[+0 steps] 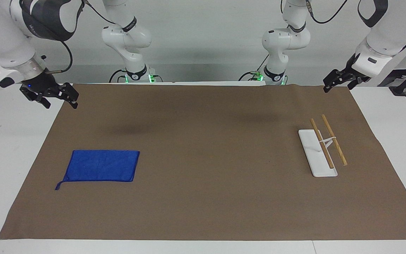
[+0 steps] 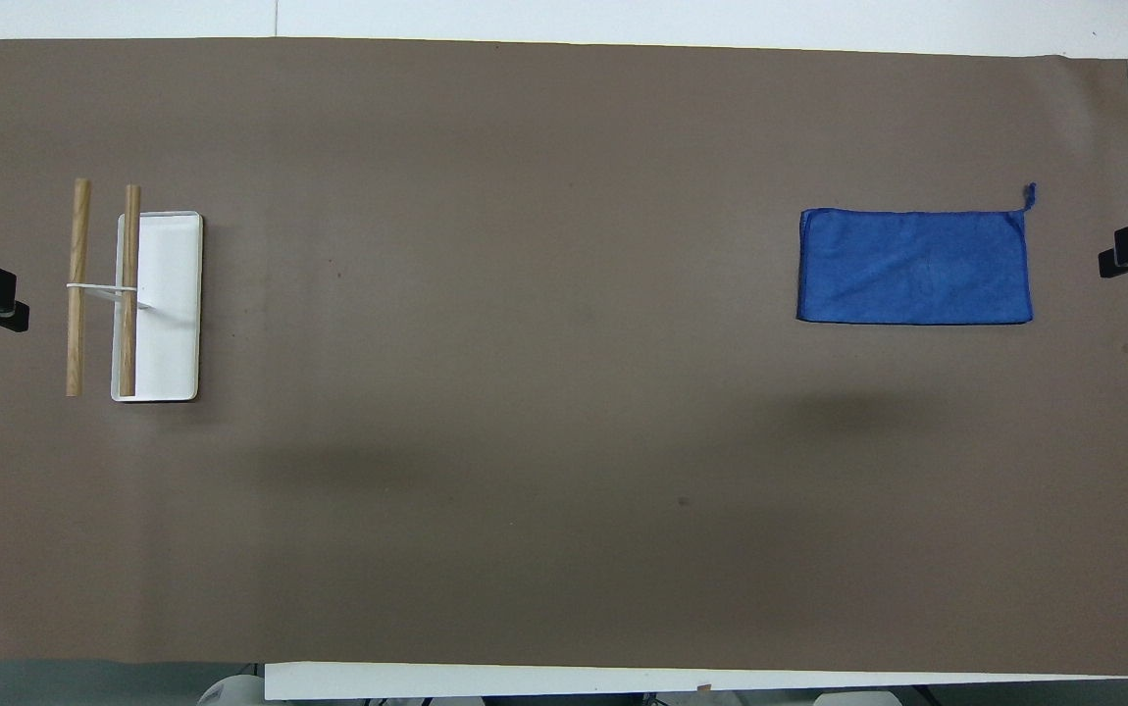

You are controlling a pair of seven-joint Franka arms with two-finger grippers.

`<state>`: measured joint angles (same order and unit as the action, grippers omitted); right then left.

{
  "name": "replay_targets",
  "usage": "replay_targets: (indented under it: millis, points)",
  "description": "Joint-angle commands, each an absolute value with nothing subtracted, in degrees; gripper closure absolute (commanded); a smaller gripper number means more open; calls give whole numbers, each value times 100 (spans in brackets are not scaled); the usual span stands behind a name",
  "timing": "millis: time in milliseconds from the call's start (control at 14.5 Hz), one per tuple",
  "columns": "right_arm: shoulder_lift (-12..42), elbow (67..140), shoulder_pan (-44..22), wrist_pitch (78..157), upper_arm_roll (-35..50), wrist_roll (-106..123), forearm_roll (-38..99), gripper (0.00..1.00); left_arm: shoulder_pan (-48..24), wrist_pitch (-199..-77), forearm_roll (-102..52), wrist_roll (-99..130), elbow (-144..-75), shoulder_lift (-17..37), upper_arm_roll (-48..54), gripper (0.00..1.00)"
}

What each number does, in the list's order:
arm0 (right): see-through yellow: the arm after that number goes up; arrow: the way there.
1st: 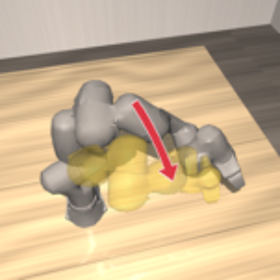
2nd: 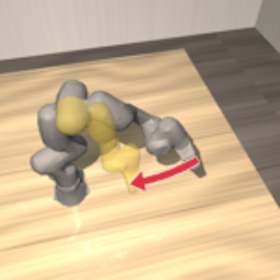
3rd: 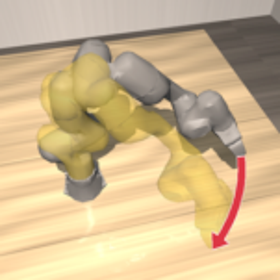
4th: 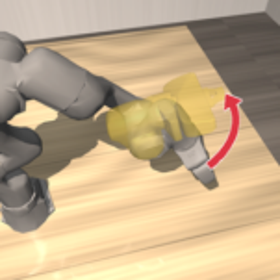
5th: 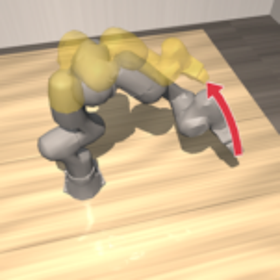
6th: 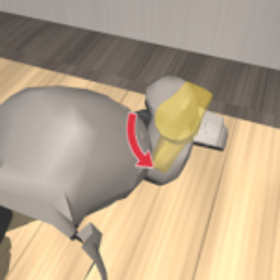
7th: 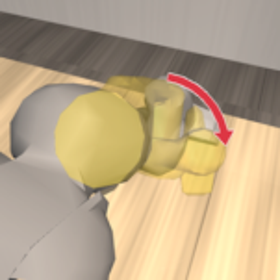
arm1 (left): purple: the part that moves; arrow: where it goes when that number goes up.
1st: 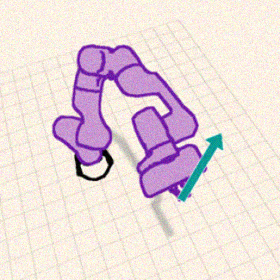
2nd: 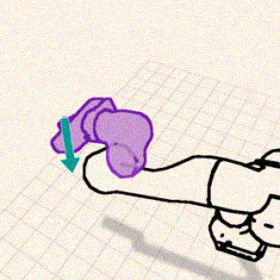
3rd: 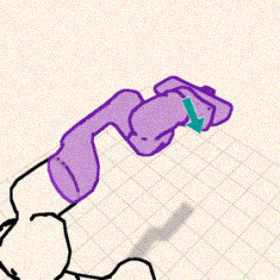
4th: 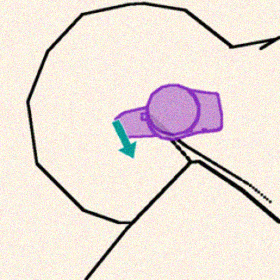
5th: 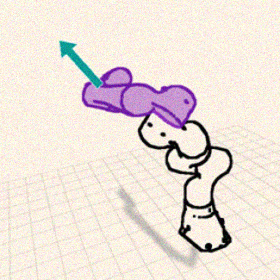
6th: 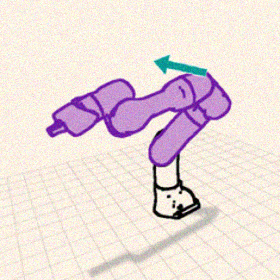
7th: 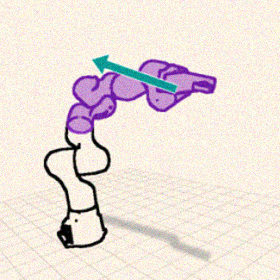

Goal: Right arm passes towel to left arm to hang
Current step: 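Move the right gripper toward the blue towel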

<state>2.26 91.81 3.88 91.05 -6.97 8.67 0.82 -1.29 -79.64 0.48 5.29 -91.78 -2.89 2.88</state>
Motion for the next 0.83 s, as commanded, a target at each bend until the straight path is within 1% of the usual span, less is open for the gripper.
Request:
replay_targets:
  millis: [0, 207, 415, 553, 761]
  points:
    - [185, 9237, 466, 9079, -633, 905, 35, 0, -132, -8024, 70, 501, -9316, -413, 264, 0]
    - [193, 9246, 457, 9044, -589, 923, 9, 0, -132, -8024, 70, 501, -9316, -413, 264, 0]
    - [342, 9263, 466, 9271, -589, 940, 18, 0, -132, -8024, 70, 501, -9316, -413, 264, 0]
    - [483, 9526, 457, 9683, -589, 932, 18, 0, -132, -8024, 70, 501, -9316, -413, 264, 0]
    - [606, 10394, 466, 10885, -431, 975, 26, 0, -132, -8024, 70, 501, -9316, -413, 264, 0]
